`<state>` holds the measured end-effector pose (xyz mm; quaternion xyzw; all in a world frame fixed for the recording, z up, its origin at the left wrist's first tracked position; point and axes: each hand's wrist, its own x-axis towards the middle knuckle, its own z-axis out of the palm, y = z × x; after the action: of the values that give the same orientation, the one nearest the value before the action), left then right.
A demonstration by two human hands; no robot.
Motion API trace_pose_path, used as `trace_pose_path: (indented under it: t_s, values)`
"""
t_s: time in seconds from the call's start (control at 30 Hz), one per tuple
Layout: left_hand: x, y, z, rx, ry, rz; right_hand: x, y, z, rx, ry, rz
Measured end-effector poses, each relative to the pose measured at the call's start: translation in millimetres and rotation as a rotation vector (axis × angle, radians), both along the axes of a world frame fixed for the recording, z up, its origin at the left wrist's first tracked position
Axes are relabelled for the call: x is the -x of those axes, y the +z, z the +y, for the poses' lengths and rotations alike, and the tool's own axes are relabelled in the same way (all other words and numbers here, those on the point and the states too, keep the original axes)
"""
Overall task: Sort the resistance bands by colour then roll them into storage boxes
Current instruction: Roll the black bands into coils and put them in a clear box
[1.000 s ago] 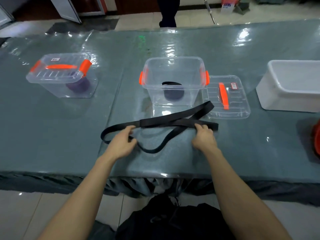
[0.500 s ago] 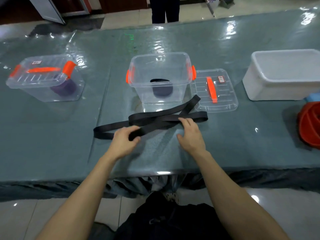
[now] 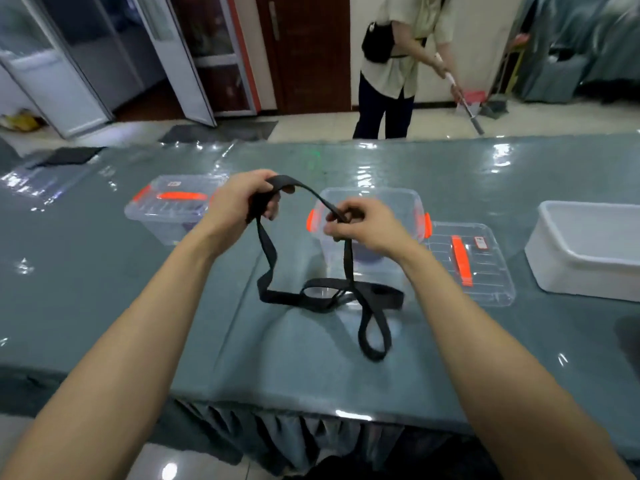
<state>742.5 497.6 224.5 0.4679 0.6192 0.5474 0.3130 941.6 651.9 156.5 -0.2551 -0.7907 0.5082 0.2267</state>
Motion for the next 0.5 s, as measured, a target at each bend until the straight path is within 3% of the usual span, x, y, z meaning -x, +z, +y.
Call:
trace_pose_path:
  t_s: [0.17, 0.33, 0.5]
  values:
    - [38.7, 85.3, 15.8, -0.141, 0.209, 0.051, 23.5, 110.9, 36.7, -0.043, 0.027, 0.178]
    - [50.6, 149.1, 19.7, -0.323, 0.25, -0.055, 44.6, 175.5, 44.8, -0.239, 0.147, -0.04]
    - [53.6, 225.3, 9.9, -0.483, 0.164, -0.032, 63.0, 259.4, 48.4, -0.334, 0.079, 0.188]
